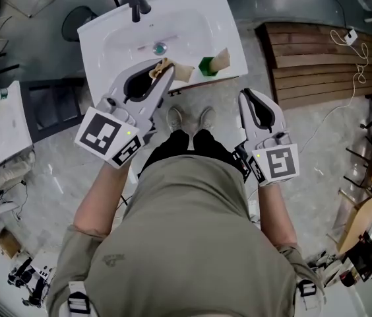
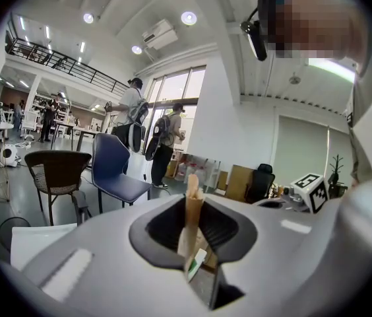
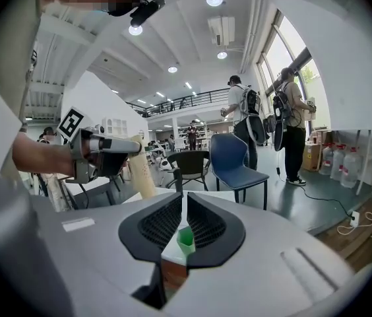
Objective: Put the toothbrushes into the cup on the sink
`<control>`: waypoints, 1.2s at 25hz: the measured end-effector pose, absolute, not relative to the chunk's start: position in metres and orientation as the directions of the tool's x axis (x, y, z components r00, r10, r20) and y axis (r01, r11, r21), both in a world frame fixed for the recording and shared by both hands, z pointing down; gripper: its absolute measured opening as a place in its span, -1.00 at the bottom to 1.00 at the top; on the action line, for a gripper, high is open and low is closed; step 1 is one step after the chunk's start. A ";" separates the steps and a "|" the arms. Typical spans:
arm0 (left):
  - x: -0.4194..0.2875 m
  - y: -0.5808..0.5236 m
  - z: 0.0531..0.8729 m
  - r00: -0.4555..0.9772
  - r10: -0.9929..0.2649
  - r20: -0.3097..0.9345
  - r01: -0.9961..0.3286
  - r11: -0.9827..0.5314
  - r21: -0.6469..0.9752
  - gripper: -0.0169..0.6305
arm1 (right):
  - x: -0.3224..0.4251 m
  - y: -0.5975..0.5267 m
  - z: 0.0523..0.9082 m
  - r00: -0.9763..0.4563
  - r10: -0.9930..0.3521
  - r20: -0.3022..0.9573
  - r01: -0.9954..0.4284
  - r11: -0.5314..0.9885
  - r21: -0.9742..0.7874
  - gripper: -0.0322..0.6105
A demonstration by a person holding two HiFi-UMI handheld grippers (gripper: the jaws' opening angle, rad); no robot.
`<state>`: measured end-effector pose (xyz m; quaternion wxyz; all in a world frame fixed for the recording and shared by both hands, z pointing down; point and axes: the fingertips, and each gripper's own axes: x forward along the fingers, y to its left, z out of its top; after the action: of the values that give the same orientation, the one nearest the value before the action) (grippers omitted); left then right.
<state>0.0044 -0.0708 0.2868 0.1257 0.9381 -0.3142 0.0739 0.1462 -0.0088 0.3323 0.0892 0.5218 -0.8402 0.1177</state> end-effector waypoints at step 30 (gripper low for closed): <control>0.047 -0.099 0.314 0.775 -0.601 0.197 -0.632 -0.739 0.233 -0.80 | 0.142 0.035 0.385 -0.527 -0.741 0.417 -0.847 0.498 -0.186 -0.87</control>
<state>0.0475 -0.0989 0.3136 0.1444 0.9308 -0.3312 0.0546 0.1418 0.0346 0.3848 0.1425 0.4649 -0.8536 0.1867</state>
